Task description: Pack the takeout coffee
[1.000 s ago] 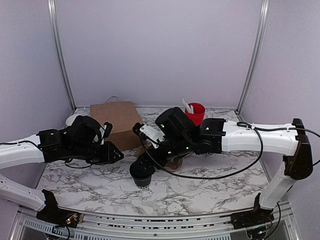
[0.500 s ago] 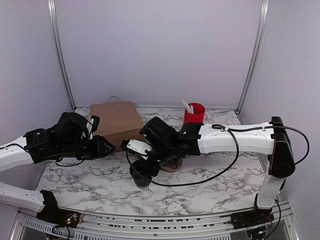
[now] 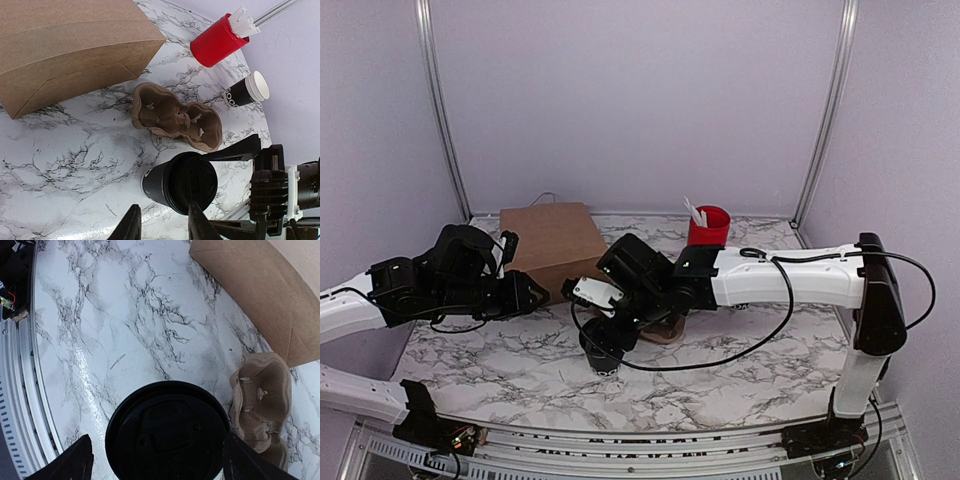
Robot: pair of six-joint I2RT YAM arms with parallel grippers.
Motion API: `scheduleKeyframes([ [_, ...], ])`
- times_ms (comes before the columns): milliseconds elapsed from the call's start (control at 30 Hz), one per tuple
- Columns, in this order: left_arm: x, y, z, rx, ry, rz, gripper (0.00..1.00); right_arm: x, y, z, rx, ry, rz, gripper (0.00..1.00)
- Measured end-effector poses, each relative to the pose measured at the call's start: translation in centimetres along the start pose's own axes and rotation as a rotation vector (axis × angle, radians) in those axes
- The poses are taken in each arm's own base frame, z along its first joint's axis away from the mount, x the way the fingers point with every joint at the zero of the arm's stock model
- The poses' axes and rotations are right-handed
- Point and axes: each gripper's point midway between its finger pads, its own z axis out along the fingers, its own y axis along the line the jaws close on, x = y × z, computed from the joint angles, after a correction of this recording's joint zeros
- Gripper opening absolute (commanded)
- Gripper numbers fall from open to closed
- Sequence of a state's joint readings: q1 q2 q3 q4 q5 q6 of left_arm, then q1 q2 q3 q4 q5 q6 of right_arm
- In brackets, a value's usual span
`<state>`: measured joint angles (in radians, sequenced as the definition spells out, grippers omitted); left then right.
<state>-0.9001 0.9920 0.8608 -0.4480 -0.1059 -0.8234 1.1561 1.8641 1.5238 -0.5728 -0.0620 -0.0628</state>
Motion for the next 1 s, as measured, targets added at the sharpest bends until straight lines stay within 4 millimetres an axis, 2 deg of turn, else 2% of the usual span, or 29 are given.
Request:
scheduleKeyframes([
  [433,0.1,0.0,0.0,-0.001,0.002,0.001,0.34,-0.3,-1.1,0.1,0.092,0.012,0.034,0.83],
  [767,0.3,0.1,0.3,-0.002,0.016,0.002,0.34,-0.6,-0.7,-0.2,0.109,0.009,0.045,0.89],
  [1000,0.6,0.1,0.4,0.0,0.025,0.003,0.34,0.0,-1.9,0.0,0.075,0.021,0.061,0.89],
])
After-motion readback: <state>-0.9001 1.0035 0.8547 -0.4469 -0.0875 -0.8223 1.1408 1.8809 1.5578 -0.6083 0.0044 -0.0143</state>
